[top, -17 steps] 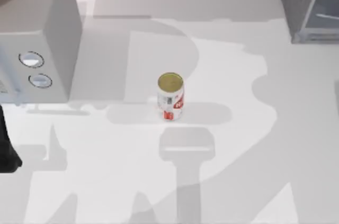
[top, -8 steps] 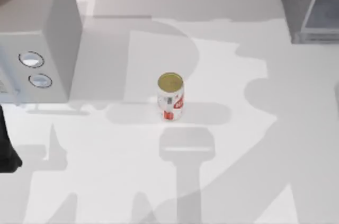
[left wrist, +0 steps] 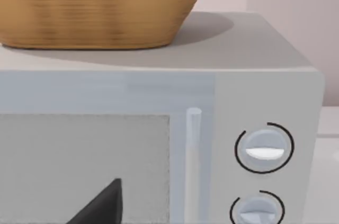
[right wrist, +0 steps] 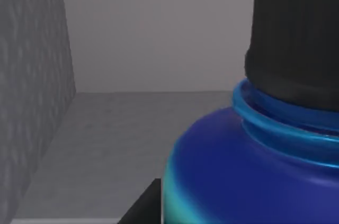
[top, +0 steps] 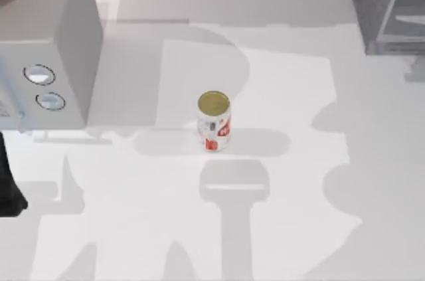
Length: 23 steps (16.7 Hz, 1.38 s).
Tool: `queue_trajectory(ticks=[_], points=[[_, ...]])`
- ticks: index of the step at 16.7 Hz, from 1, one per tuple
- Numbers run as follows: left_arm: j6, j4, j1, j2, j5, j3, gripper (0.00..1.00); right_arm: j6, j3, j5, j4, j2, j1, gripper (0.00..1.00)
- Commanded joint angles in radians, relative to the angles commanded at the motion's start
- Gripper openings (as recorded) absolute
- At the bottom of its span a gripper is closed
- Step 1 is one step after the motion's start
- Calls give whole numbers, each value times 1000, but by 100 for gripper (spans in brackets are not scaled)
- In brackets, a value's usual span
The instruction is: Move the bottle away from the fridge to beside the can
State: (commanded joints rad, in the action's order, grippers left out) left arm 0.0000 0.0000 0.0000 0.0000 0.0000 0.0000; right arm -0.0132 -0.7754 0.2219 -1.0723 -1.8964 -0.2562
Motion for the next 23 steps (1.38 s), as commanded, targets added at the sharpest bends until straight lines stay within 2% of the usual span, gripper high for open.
queue_trajectory(ticks=[4, 9, 12, 15, 23], points=[[0, 0, 0, 0, 0, 0, 100, 0, 128, 21, -60, 96, -18, 0], [0, 0, 0, 0, 0, 0, 100, -2, 131, 19, -62, 94, -11, 0], [0, 0, 0, 0, 0, 0, 100, -6, 130, -47, -103, 59, 54, 0], [0, 0, 0, 0, 0, 0, 100, -11, 137, -203, -175, -4, 210, 0], [0, 0, 0, 0, 0, 0, 100, -15, 191, -790, -369, -157, 788, 0]])
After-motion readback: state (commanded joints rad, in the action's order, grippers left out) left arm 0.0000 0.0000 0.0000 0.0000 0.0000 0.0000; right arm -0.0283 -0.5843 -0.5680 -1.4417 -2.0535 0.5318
